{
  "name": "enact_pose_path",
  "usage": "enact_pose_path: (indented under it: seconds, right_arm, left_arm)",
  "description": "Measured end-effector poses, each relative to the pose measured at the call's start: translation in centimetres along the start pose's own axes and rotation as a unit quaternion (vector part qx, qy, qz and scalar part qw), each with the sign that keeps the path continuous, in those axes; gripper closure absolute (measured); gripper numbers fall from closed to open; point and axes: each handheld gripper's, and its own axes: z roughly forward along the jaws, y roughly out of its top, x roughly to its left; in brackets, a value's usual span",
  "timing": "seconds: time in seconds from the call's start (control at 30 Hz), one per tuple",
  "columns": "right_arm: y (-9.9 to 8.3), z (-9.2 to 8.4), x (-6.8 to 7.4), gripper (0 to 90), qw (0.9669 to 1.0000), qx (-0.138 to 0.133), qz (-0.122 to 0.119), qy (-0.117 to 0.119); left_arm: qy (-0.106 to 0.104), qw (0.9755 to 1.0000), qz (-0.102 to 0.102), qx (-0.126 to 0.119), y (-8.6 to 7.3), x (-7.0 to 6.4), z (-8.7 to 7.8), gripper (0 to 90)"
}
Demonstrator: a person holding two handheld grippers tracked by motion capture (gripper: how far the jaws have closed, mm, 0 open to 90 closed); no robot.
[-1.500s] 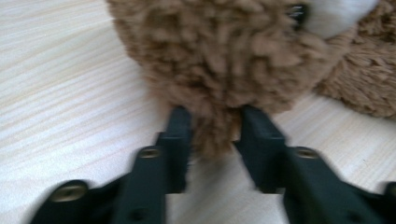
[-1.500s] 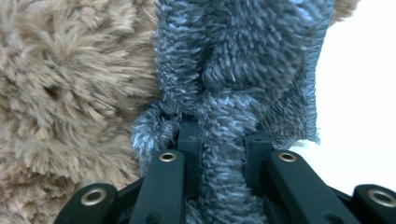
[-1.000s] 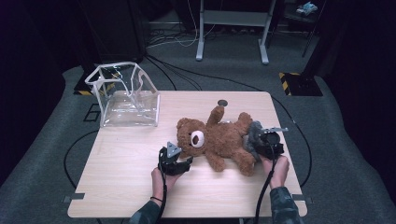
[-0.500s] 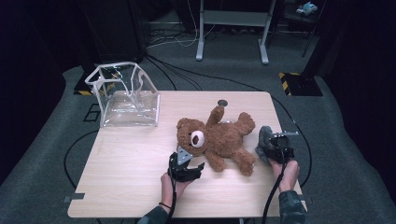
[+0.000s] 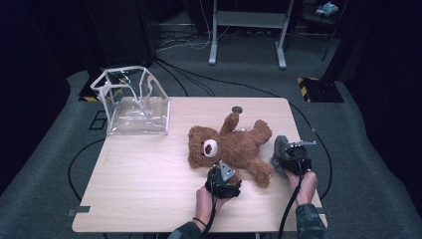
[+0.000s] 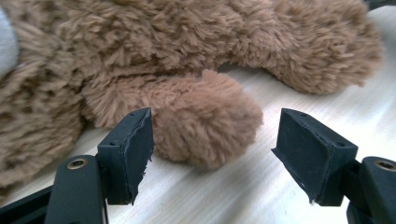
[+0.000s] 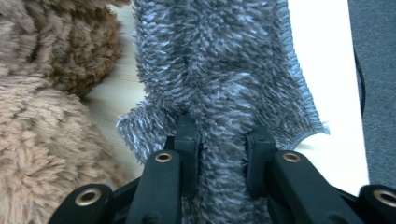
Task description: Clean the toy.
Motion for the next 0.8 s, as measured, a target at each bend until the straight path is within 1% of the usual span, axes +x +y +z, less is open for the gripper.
enact_pose_path:
  seconds: [0.03, 0.07, 0.17, 0.2, 0.23, 0.27, 0.3, 0.37, 0.4, 0.43, 0.47, 0.5, 0.57, 0.63, 0.7, 0.77, 0.8]
  right_arm:
    - [0.0, 0.1, 0.0, 72.2, 1.0000, -0.003, -0.006, 0.000]
    - [0.0, 0.1, 0.0, 72.2, 1.0000, -0.001, -0.003, 0.000]
    - [-0.1, 0.3, 0.1, 72.2, 1.0000, 0.001, -0.003, 0.002]
    - [-0.1, 0.3, 0.2, 72.2, 1.0000, 0.005, 0.001, 0.002]
    - [-0.2, 0.4, 0.2, 72.2, 1.0000, 0.006, 0.000, 0.002]
    - [-0.2, 0.5, 0.2, 72.2, 1.0000, 0.006, 0.000, 0.003]
    - [-0.2, 0.5, 0.3, 72.2, 1.0000, 0.007, 0.002, 0.003]
    - [-0.3, 0.6, 0.2, 72.2, 1.0000, 0.004, -0.005, 0.005]
    - [-0.3, 0.6, 0.2, 72.2, 1.0000, 0.004, -0.005, 0.005]
    - [-0.4, 0.6, 0.3, 72.2, 1.0000, 0.004, -0.001, 0.005]
    - [-0.4, 0.7, 0.3, 72.2, 1.0000, 0.005, 0.001, 0.006]
    - [-0.5, 0.7, 0.3, 72.2, 1.0000, 0.006, 0.001, 0.006]
    - [-0.6, 0.8, 0.3, 72.2, 1.0000, 0.004, -0.004, 0.007]
    - [-0.7, 0.9, 0.5, 72.2, 0.9999, 0.006, 0.002, 0.008]
    - [-0.8, 0.9, 0.5, 72.2, 0.9999, 0.005, -0.005, 0.009]
    - [-1.0, 1.0, 0.6, 72.2, 0.9999, 0.008, 0.000, 0.009]
    - [-1.0, 1.0, 0.6, 72.2, 0.9999, 0.008, -0.003, 0.010]
  left_arm:
    - [0.008, 1.0000, 0.001, 0.003, 0.0, 0.0, 0.2, 29.4]
    - [0.015, 0.9999, -0.002, 0.005, 0.0, 0.0, 0.4, 31.4]
    - [0.023, 0.9996, -0.009, 0.011, -0.1, 0.5, 0.9, 42.9]
    - [0.017, 0.9997, -0.013, 0.012, -0.2, 0.7, 1.0, 46.0]
    - [0.017, 0.9997, -0.014, 0.010, -0.2, 0.7, 1.1, 48.8]
    - [0.019, 0.9997, -0.010, 0.009, -0.2, 0.8, 1.1, 52.7]
    - [0.016, 0.9998, -0.010, 0.009, -0.1, 0.8, 1.1, 57.9]
    - [0.016, 0.9998, -0.014, 0.005, -0.1, 1.1, 1.1, 64.9]
    - [0.013, 0.9997, -0.019, 0.004, 0.0, 1.3, 1.1, 67.5]
    - [0.011, 0.9998, -0.018, 0.003, 0.0, 1.4, 1.0, 69.5]
    - [0.011, 0.9998, -0.017, 0.003, 0.1, 1.6, 1.0, 70.7]
    - [0.008, 0.9998, -0.020, 0.001, 0.2, 1.7, 0.9, 71.8]
    - [0.004, 0.9998, -0.021, 0.001, 0.4, 1.9, 0.7, 73.0]
    - [0.001, 0.9996, -0.029, -0.006, 0.7, 2.2, 0.5, 73.5]
    - [-0.002, 0.9994, -0.034, -0.009, 1.2, 2.6, 0.3, 73.7]
    - [-0.001, 0.9992, -0.037, -0.014, 1.8, 2.9, 0.1, 73.8]
    - [-0.003, 0.9991, -0.040, -0.015, 2.0, 3.1, -0.1, 73.7]
